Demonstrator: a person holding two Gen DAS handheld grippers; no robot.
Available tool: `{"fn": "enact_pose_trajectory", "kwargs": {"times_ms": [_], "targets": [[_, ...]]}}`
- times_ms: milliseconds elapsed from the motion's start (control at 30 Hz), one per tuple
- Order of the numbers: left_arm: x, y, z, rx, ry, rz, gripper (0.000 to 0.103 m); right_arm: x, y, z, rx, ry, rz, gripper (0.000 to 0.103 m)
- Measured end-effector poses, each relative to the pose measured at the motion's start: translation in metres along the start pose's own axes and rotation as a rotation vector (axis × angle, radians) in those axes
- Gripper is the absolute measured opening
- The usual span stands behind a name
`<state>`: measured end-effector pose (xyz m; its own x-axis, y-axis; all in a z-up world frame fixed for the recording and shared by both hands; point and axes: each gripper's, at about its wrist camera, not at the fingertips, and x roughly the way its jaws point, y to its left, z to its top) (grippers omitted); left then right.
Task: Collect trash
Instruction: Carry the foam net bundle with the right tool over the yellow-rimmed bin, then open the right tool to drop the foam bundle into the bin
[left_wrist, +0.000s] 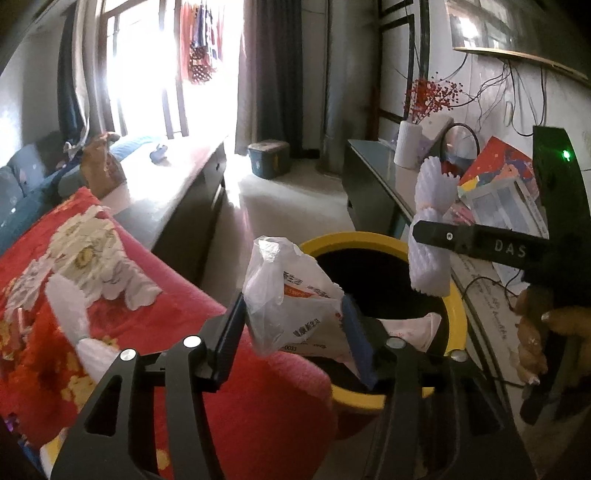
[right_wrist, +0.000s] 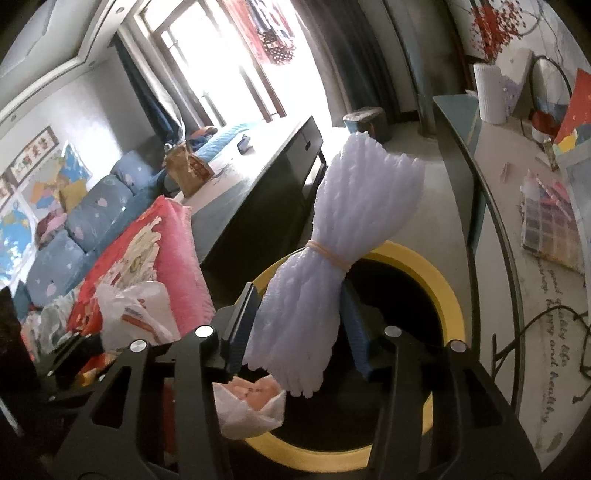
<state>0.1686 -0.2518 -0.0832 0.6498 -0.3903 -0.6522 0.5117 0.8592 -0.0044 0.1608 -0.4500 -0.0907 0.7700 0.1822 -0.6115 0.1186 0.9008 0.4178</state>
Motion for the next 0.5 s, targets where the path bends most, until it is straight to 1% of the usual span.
{"fn": "enact_pose_trajectory", "kwargs": {"times_ms": [67,133,167,200,267,333,367,400,433,500], "targets": [[0.008,0.001,0.003,-0.013,0.009,-0.009,0.058,0.003,-0.005,-0.001,0.010,0.006,-0.007,0.051],[0.012,0.003,0.004,-0.034,0.011,-0.031,0.066,0.005,-0.008,-0.003,0.018,0.012,-0.009,0.055],[0.012,0.004,0.004,-0.046,0.002,-0.043,0.073,0.006,-0.009,-0.003,0.020,0.014,-0.012,0.056],[0.012,0.006,0.004,-0.054,-0.005,-0.047,0.081,0.006,-0.010,-0.004,0.021,0.015,-0.017,0.061],[0.012,0.009,0.004,-0.070,-0.008,-0.054,0.083,0.007,-0.011,-0.005,0.024,0.012,-0.030,0.063],[0.009,0.012,0.003,-0.091,-0.016,-0.054,0.089,0.006,-0.014,-0.006,0.034,0.009,-0.037,0.063],[0.005,0.014,0.003,-0.102,-0.027,-0.055,0.090,0.005,-0.015,-0.006,0.040,0.003,-0.041,0.064],[0.000,0.017,0.003,-0.113,-0.037,-0.053,0.093,0.002,-0.015,-0.006,0.044,-0.008,-0.054,0.069],[-0.003,0.019,0.002,-0.120,-0.045,-0.052,0.094,0.000,-0.015,-0.006,0.041,-0.019,-0.069,0.076],[-0.014,0.024,0.002,-0.132,-0.069,-0.050,0.096,-0.003,-0.012,-0.005,0.031,-0.031,-0.099,0.081]]}}
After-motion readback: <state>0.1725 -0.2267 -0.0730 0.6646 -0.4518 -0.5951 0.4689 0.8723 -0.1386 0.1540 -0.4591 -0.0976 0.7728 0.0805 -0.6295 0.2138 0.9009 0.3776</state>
